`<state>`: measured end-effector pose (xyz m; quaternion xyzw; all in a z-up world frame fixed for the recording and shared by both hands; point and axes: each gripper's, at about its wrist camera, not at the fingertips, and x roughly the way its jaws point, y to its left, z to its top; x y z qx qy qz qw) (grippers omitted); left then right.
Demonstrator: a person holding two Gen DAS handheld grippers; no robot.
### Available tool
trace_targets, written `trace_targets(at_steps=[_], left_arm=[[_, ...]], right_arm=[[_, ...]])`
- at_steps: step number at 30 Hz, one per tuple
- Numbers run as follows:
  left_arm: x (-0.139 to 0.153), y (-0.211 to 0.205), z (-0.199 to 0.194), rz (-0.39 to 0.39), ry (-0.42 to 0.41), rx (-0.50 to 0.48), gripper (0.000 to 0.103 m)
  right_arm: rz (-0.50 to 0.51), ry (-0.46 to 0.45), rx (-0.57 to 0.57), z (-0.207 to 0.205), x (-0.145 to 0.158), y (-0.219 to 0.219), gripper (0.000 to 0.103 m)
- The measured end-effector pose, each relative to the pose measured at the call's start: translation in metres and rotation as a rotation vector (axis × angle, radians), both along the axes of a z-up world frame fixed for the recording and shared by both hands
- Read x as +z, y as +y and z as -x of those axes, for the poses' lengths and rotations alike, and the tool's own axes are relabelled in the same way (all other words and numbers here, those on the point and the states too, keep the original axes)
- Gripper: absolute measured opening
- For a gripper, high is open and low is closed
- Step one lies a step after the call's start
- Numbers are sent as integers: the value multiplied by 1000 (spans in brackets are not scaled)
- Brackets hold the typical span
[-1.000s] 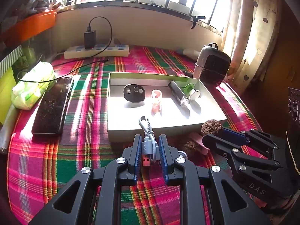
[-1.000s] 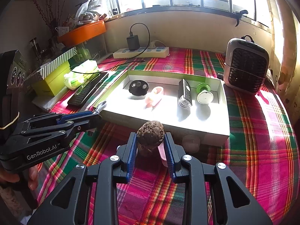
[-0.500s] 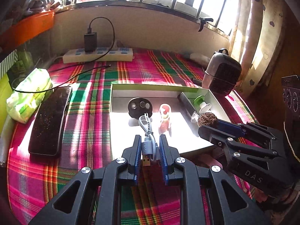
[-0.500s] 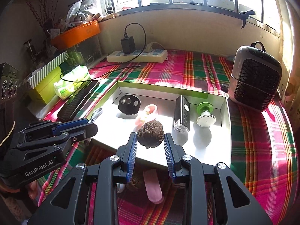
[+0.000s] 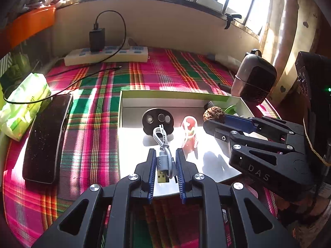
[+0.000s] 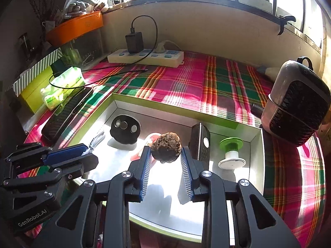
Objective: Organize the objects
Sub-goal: 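Lift and carry the USB cable and walnut with both tools over the white box, then lower both tools into the box and open them to release cable and walnut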
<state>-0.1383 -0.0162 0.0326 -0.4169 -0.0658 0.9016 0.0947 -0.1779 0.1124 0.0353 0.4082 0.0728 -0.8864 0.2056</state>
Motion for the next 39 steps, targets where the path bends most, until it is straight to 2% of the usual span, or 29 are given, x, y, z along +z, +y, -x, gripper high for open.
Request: trace_targets(at_steps=[12,29,39], left_arm=[[-13,-1,11,7,-28,3,17],[-17,1,12,46,-19,-5,17],[-18,2,12,46,-17,-5,17]], right_arm=[[-108,-5,0,30,-11,-16,30],[-35,-60,17,47,-14,-27,30],[-31,-101,26,53,-22,-32,30]])
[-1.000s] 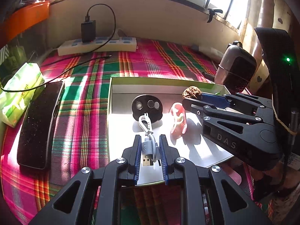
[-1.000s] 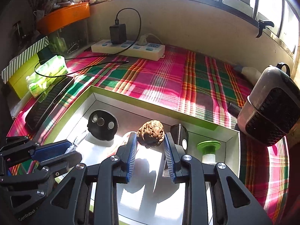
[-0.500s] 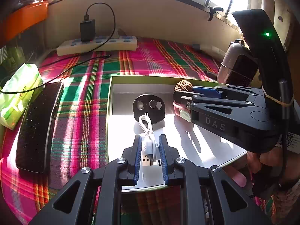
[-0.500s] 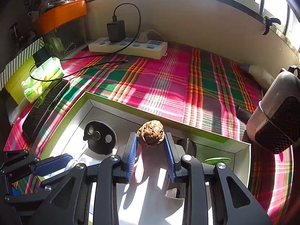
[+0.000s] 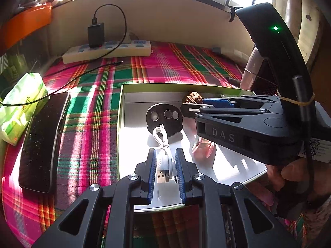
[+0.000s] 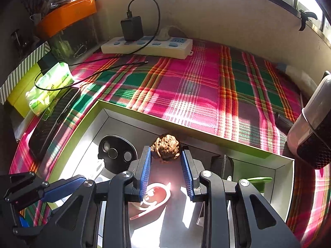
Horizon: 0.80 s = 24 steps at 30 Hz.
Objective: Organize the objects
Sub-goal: 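Lower both tools into the box and open them to release cable and walnut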
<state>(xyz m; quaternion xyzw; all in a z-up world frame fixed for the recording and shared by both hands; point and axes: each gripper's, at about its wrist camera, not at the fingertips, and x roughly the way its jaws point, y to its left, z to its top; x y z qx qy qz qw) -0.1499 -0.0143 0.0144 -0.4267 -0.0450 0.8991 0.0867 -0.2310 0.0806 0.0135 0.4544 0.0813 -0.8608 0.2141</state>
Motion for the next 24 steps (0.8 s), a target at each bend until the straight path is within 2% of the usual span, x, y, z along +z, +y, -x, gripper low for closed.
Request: trace_targets(at_steps=[24], left_arm=[[-1,-1,0,4,1,0,17]], right_arm=[[-32,-10,-5,0,-3,-4,31]])
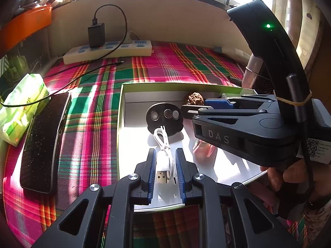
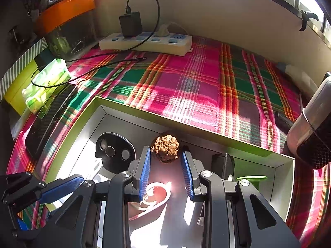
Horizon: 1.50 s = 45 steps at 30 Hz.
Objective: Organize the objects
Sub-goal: 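Lower both tools into the box and open them to release cable and walnut, then withdraw both tools from the box toward the remaining items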
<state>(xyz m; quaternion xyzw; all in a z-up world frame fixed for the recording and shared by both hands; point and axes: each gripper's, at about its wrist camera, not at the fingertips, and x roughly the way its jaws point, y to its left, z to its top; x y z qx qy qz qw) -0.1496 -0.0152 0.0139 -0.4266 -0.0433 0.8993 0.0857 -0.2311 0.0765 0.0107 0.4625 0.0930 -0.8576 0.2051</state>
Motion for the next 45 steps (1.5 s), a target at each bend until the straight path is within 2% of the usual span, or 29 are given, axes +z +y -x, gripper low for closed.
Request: trace_targets(at_steps=[2,7,13,27,45], left_arm=[[0,0,0,1,-1,0,17],[-1,1,1,3,0,1,18],[-1,4,1,-1,0,1,20],[7,-1,-11,-8,7,-1,30],[25,-3,-50,-14,56,8,30]], right_arm=[[0,0,0,0,0,0,31],[3,1,-1,-1,0,0,45],[6,12,-8,-3,3,0,51],[-6,95,-54,-27,20,9,51],[5,215,-134,-87,45,28,51]])
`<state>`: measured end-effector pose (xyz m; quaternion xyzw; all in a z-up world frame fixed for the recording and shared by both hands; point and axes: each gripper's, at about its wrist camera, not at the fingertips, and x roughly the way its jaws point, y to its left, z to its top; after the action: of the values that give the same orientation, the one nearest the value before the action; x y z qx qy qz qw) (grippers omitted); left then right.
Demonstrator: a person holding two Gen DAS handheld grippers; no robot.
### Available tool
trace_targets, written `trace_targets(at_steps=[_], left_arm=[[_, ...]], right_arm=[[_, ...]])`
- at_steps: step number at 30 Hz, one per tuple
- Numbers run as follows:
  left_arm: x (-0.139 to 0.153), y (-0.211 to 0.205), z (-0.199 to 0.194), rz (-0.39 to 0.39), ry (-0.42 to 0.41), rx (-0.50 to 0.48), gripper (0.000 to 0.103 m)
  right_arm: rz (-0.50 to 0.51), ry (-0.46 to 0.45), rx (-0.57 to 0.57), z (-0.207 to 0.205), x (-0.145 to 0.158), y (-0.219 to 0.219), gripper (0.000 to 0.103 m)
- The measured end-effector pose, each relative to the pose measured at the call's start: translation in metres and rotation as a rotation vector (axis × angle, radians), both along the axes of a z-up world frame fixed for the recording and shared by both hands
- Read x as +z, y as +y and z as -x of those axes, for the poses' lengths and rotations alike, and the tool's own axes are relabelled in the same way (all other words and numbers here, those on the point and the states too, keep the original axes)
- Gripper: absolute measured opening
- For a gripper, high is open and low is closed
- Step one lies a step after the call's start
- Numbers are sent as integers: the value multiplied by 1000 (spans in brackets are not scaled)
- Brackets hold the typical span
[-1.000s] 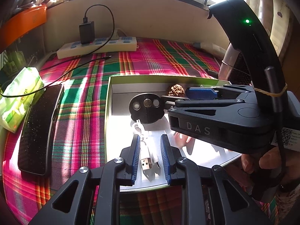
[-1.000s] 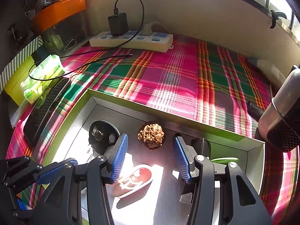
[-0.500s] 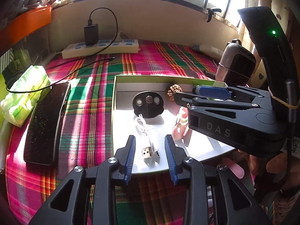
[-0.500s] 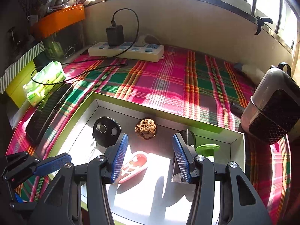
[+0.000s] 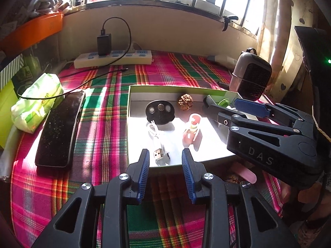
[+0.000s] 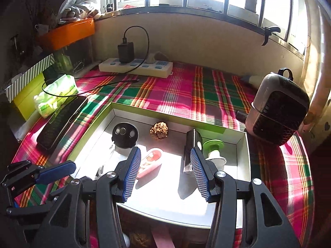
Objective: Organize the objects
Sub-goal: 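Withdraw both tools from the box toward the remaining items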
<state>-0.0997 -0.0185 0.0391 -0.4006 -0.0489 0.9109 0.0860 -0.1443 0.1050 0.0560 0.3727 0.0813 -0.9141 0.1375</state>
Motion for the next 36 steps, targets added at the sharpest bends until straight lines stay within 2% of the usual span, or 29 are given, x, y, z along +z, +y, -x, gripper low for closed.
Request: trace_targets(at_steps=[2,5,7,13,23,36], left_arm=[[2,0,-5,-3,6,-3,30],[3,1,-12,-7,13,-4,30],[4,2,-16,-6,15,-4,30],[7,6,-27,-4,29,-16,30],[11,16,-44,-8,51,-41,30],[4,30,-58,-11,30,-71,31]], right_arm=[[5,17,-21,-8,3,5,51],[-46,94,-60,-24,10,8,51],[-29,110,-68,-34,14,13,51],[-70,248,-147,-65,30,23,51],[-54,265,-190,-84,34,39,51],[-56,251,-200,-102,26,51,51]])
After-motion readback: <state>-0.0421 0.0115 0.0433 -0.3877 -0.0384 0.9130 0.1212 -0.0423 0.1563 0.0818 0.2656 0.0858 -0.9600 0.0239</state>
